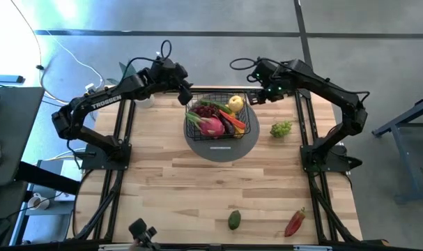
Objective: Build produce basket
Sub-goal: Put the green grapes into the wire basket
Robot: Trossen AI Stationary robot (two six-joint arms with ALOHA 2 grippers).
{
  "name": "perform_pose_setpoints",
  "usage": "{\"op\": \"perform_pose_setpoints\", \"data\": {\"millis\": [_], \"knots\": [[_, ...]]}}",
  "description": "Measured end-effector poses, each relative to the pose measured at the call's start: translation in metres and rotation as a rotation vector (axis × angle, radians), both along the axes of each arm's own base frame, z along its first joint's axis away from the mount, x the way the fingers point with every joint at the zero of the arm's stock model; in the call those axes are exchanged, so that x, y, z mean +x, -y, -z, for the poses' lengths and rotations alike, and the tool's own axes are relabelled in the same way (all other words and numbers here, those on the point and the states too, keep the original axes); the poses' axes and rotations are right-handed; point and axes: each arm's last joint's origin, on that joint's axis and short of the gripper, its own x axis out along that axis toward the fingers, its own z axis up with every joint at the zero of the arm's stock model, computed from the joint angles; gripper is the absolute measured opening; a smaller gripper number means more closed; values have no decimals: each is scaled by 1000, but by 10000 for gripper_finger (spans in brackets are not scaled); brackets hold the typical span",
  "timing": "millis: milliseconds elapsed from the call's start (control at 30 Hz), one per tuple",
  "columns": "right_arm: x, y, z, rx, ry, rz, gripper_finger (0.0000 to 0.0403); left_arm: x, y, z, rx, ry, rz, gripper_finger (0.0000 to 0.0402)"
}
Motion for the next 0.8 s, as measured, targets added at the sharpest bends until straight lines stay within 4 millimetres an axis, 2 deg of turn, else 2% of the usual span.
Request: {"op": "perform_pose_setpoints", "data": {"millis": [200, 400, 533, 800], "knots": [[-9, -9, 2, -8, -144, 85, 181, -3, -1, 2, -2, -31, 6, 196], [-14, -10, 4, -23, -168, 118, 181, -4, 0, 3, -1, -67, 25, 196], [-19, -13, 17, -7, -215, 128, 181, -4, 0, 3, 2, -71, 27, 196], [-47, -30, 43, 36, -240, 236, 181, -4, 0, 3, 2, -71, 27, 196]]}}
